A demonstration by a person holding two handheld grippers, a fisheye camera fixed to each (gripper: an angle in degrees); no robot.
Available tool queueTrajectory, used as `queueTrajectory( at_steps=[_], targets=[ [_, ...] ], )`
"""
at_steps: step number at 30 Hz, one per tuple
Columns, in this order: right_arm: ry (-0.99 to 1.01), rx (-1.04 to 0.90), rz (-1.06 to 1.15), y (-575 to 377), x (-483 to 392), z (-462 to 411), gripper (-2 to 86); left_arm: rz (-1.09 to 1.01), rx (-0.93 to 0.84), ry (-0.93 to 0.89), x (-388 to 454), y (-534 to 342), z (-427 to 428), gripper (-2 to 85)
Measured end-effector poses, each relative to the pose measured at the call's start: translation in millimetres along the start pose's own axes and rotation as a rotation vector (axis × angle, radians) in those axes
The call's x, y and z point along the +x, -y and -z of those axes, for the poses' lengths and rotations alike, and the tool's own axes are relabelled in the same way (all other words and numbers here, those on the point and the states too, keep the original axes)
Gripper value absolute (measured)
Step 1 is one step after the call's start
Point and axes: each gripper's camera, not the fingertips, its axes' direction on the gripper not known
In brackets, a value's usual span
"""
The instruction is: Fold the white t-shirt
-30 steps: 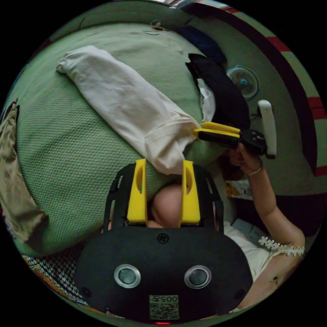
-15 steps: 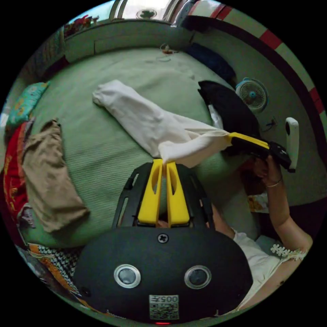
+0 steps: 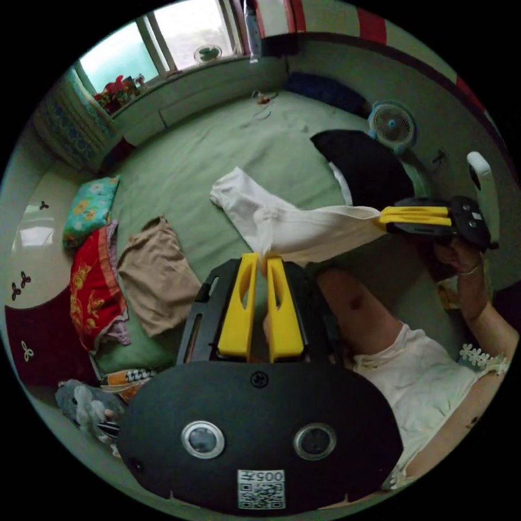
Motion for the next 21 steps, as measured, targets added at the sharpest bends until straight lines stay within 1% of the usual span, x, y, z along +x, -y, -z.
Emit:
queueTrajectory(
  at_steps=[2, 4, 5, 9, 12, 13, 16, 19, 21],
  targets=[
    [-0.066, -0.096, -0.010, -2, 0, -32, 1.8, 0.028, -0.049, -0.055, -7, -3, -30, 7.8],
    [-0.109, -0.136, -0.041, -1, 5, -47, 2.6, 0.096, -0.075, -0.060, -24, -5, -55, 8.5],
    [-0.100, -0.140, -0.064, 3, 11, -51, 3.5, 0.115, -0.072, -0.052, -29, -5, -59, 8.6],
    [-0.040, -0.093, -0.125, 31, 35, -55, 7.1, 0.252, -0.015, -0.039, -77, 5, -75, 8.9],
    [-0.053, -0.045, -0.138, 69, 48, -68, 8.6, 0.317, -0.001, -0.017, -109, 24, -96, 9.4],
    [-0.073, -0.039, -0.142, 86, 51, -80, 9.3, 0.339, -0.006, -0.045, -121, 34, -110, 9.7],
    [-0.078, -0.111, -0.136, 131, 56, -127, 10.8, 0.373, -0.010, -0.152, -141, 63, -149, 11.1],
    [-0.085, -0.239, -0.078, 162, 48, -180, 11.3, 0.417, 0.005, -0.181, -157, 92, -180, 12.7],
    [-0.113, -0.276, -0.039, 171, 35, -201, 10.5, 0.425, 0.005, -0.232, -165, 106, -198, 13.0]
  ],
)
